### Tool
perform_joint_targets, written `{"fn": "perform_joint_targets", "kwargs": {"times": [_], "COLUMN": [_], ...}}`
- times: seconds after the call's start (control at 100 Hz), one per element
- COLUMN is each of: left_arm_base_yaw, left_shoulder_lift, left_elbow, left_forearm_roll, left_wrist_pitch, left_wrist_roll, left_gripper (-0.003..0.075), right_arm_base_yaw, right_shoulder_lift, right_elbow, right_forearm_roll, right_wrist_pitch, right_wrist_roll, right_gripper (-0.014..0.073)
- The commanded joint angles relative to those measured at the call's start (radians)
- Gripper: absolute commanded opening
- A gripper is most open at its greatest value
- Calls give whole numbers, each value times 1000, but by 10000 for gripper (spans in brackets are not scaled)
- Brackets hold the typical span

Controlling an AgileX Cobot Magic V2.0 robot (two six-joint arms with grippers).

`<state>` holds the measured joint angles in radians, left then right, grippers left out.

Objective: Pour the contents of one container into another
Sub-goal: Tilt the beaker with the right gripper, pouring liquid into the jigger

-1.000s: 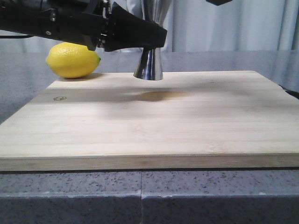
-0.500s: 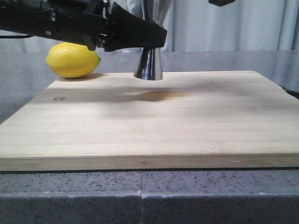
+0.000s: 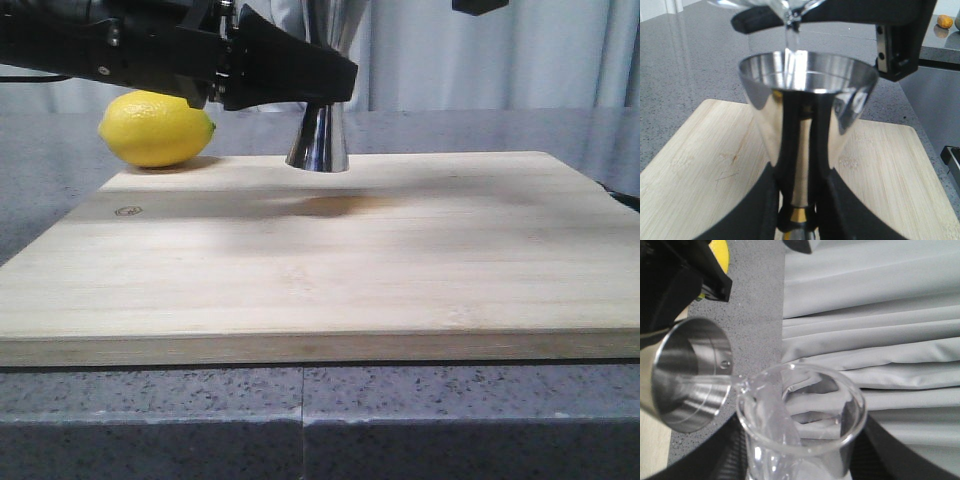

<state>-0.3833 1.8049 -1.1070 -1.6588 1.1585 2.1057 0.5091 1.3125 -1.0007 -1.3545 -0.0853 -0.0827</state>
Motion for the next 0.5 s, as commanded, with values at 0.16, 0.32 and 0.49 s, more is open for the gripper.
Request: {"fn": "perform_joint_targets", "kwargs": {"times": [0.16, 0.32, 0.49], "left_arm_base_yaw": [-4, -4, -4], "left_shoulder_lift": [-55, -55, -55], "left_elbow": [-29, -29, -29], "left_forearm_roll": [-75, -75, -75], "left_wrist_pitch": [92, 92, 92], "left_wrist_roll": [-8, -8, -8], "left_gripper": [-19, -19, -19], "right_arm_base_yaw": [-2, -2, -2], "right_shoulder_lift": [-40, -40, -40], "right_elbow": [-37, -37, -37], "right_forearm_roll": [-23, -48, -73], "right_wrist_pitch": [-21, -21, -21], "right_wrist_roll": [-5, -5, -5], "right_gripper": [205, 205, 205]}}
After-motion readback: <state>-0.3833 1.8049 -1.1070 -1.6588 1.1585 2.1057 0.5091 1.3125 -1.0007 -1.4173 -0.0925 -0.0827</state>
